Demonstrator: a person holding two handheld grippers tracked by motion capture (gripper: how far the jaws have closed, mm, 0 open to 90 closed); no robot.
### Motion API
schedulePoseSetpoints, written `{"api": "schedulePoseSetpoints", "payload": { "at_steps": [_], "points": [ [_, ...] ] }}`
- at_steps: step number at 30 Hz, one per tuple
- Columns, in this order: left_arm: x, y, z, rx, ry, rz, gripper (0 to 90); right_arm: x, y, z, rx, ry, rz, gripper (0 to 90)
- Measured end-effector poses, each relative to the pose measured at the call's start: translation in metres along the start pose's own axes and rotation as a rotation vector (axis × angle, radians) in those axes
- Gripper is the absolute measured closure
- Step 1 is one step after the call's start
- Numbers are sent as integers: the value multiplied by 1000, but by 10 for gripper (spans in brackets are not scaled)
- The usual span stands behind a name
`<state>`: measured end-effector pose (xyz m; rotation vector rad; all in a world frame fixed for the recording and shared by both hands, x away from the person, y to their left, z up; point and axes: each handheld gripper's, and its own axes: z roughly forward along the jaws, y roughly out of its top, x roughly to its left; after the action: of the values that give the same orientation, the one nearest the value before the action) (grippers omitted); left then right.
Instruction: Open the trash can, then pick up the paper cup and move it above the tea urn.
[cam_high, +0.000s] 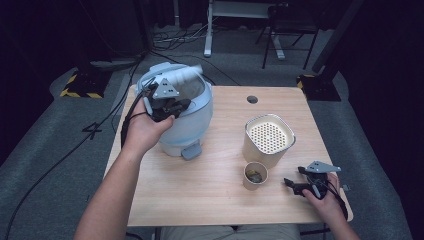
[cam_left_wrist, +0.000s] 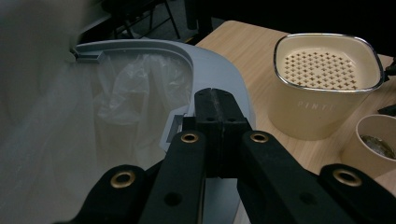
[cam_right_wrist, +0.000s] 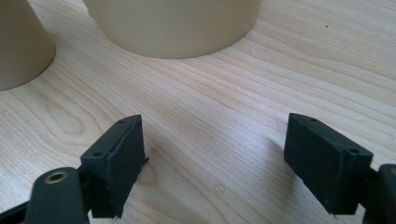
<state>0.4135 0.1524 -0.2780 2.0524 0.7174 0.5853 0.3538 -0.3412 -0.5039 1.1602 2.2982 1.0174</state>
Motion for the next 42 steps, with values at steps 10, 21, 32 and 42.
{"api": "schedulePoseSetpoints", "payload": {
  "at_steps": [10,21,32,42],
  "points": [
    [0,-4,0,-60,-94,-73,671,0,0,0,0,0,0,208],
    [-17,-22,-25,-180,-237,-37,471,0,0,0,0,0,0,208],
    [-42,-69,-26,-198,-286,-7,414,0,0,0,0,0,1,207],
    [-65,-127,1,-139,-299,-59,400,0,1,1,13,-20,14,156]
  ]
}}
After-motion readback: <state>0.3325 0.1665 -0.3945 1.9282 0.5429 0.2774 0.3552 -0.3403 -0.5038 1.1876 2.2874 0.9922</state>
